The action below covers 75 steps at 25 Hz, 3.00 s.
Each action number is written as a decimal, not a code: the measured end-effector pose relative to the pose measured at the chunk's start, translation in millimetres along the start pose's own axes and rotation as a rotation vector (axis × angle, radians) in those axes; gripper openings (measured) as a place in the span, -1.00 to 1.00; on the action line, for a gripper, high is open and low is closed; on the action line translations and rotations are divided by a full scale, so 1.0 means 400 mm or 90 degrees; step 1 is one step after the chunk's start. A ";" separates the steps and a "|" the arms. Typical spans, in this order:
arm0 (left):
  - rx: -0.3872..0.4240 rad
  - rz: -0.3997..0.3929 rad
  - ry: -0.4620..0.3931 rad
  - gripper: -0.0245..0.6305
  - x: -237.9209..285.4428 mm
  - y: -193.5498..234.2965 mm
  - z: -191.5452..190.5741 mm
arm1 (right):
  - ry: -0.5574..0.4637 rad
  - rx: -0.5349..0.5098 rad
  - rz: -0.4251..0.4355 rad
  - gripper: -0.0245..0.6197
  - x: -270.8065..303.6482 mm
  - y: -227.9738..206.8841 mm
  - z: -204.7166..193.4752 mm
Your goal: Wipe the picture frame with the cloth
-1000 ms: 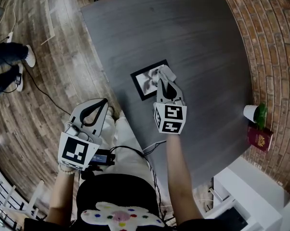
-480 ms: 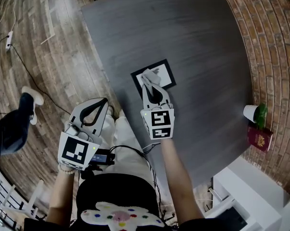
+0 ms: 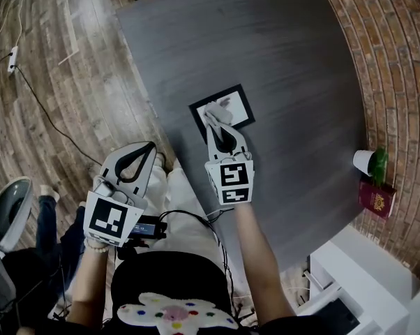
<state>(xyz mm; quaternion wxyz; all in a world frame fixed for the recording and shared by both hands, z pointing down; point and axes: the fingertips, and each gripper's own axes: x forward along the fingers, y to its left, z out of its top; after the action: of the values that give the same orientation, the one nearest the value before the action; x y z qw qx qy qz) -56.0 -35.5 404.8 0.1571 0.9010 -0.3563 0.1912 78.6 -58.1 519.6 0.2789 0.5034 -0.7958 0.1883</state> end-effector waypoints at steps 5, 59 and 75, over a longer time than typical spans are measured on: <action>0.001 0.000 0.000 -0.89 0.000 -0.001 0.001 | 0.000 0.014 -0.047 -0.84 -0.015 -0.072 -0.011; 0.026 -0.015 -0.017 -0.89 -0.035 -0.037 0.030 | 0.002 0.064 -0.050 -0.84 -0.101 -0.022 -0.088; 0.031 -0.019 -0.015 -0.89 -0.035 -0.045 0.029 | -0.002 0.134 -0.190 -0.84 -0.123 -0.225 -0.110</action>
<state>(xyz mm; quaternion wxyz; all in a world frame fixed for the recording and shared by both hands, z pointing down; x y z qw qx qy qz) -50.2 -19.8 385.4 0.1340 0.9118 -0.3402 0.1870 188.0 -36.3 524.1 0.2484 0.6426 -0.6886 0.2262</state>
